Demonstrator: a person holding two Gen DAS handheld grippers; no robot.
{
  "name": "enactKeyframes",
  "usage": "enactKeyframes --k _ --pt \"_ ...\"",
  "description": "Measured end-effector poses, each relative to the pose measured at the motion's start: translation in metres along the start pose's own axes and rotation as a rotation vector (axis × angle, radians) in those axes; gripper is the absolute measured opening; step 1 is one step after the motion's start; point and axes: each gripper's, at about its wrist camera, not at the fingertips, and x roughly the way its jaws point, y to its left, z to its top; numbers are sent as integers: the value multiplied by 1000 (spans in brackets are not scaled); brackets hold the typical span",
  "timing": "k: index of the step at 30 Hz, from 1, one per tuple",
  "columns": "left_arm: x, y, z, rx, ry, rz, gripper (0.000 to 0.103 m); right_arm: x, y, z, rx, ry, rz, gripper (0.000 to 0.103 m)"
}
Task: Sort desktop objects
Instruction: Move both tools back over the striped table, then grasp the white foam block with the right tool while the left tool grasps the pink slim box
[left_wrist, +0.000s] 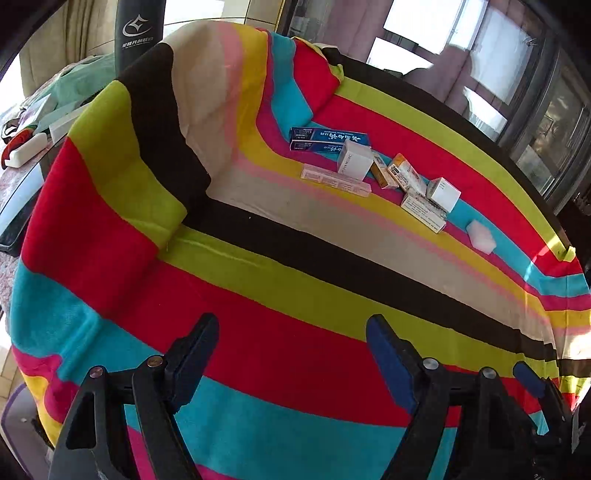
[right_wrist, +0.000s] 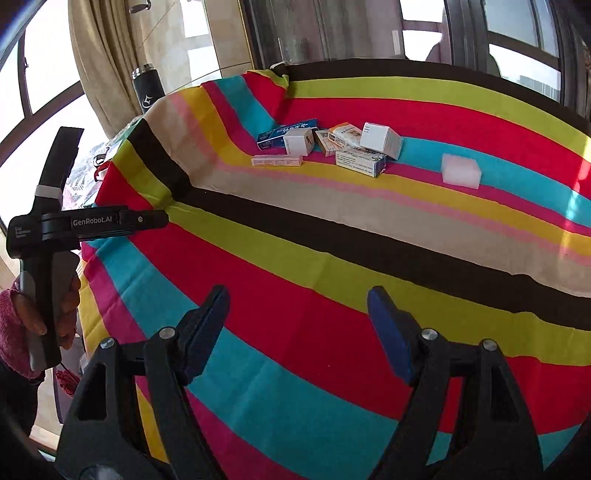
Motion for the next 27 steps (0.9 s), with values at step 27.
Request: enactKeyframes --k 27 --pt "123 -64 90 -147 32 386 85 68 -197 87 191 8 -151 80"
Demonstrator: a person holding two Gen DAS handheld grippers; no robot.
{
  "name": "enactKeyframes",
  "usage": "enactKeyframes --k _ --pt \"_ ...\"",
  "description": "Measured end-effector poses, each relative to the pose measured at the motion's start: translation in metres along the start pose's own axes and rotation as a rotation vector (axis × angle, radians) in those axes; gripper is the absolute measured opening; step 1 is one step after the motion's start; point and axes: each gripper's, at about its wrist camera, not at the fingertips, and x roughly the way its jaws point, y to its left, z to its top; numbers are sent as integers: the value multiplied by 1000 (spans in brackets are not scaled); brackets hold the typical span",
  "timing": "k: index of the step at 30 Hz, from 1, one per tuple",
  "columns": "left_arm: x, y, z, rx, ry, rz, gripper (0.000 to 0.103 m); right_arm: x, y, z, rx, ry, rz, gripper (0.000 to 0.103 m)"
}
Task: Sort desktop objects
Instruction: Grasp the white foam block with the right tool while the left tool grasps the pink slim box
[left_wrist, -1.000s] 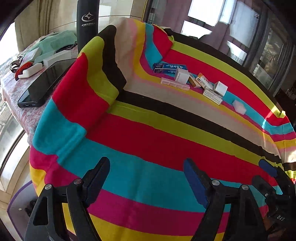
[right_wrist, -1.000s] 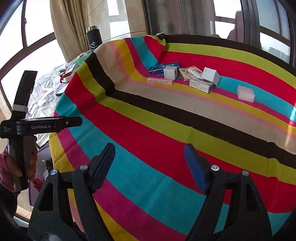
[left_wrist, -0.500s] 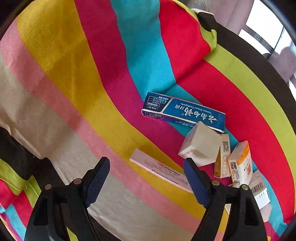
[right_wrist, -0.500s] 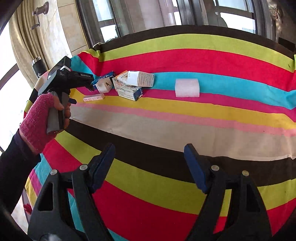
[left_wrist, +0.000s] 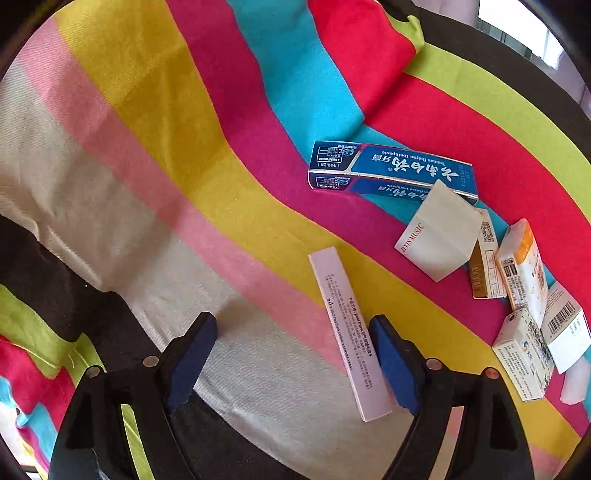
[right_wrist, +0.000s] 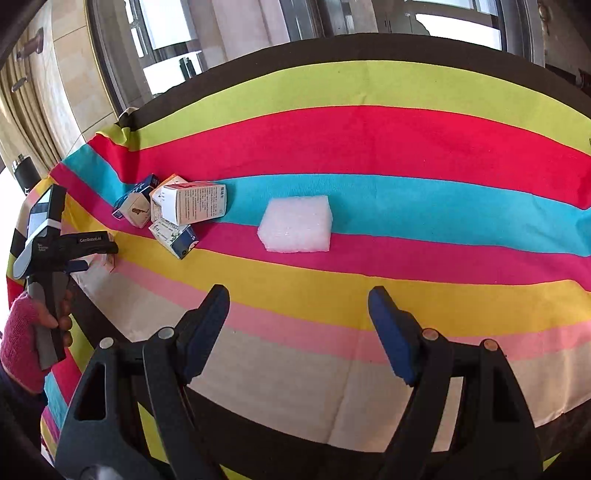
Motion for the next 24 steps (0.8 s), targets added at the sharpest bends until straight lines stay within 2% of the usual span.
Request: enactKeyframes --k 2,6,8,13,14,15,24 --pt "-5 4 -10 25 -1 -12 86 18 -5 12 38 13 -9 80" --pt "-10 13 -25 60 -19 -28 92 51 6 31 43 52 37 80" --pt "-8 18 -29 63 -27 -28 103 65 13 39 19 55 -14 80" --pt "-11 27 -38 104 -67 -66 103 90 31 42 -77 121 -146 79" --pt "-12 28 -39 109 -67 -71 103 90 35 41 -96 122 -178 65" --pt "-12 28 -40 112 -67 -73 103 89 38 40 -110 114 -204 62" --pt "-12 25 -41 94 -75 -59 103 87 40 39 -100 118 -208 62"
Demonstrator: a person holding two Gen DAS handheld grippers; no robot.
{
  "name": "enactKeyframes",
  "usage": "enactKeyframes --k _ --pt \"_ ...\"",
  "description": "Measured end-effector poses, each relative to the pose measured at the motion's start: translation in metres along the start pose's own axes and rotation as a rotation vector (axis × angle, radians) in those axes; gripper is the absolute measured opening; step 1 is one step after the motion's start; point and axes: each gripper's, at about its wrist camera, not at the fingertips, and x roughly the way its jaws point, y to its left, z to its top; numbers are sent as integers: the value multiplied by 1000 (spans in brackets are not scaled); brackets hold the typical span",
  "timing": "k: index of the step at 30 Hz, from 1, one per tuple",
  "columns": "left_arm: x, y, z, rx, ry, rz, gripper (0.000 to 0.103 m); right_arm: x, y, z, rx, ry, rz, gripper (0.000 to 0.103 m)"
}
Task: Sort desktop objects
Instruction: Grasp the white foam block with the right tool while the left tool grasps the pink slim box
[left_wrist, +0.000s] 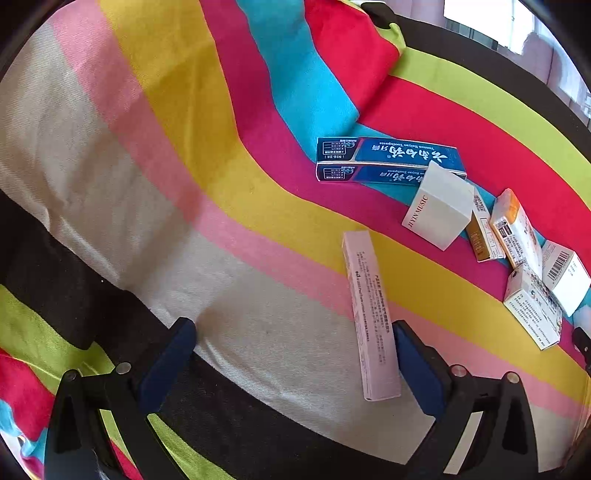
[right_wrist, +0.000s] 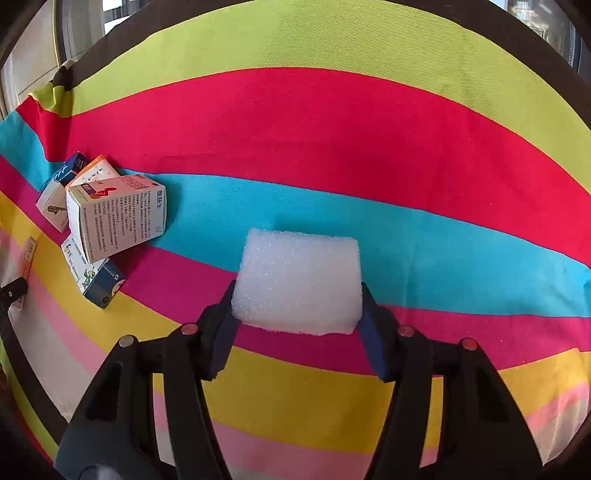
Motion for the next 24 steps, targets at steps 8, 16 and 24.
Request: enactKeyframes --k 8,16,24 --pt "-3 -7 -2 27 -18 -15 94 -2 1 0 1 0 1 62" --pt "-37 -18 -37 140 -46 -122 16 -2 1 1 2 0 2 62" --pt "-68 -18 -79 175 -23 -211 16 -22 11 -14 6 46 4 61"
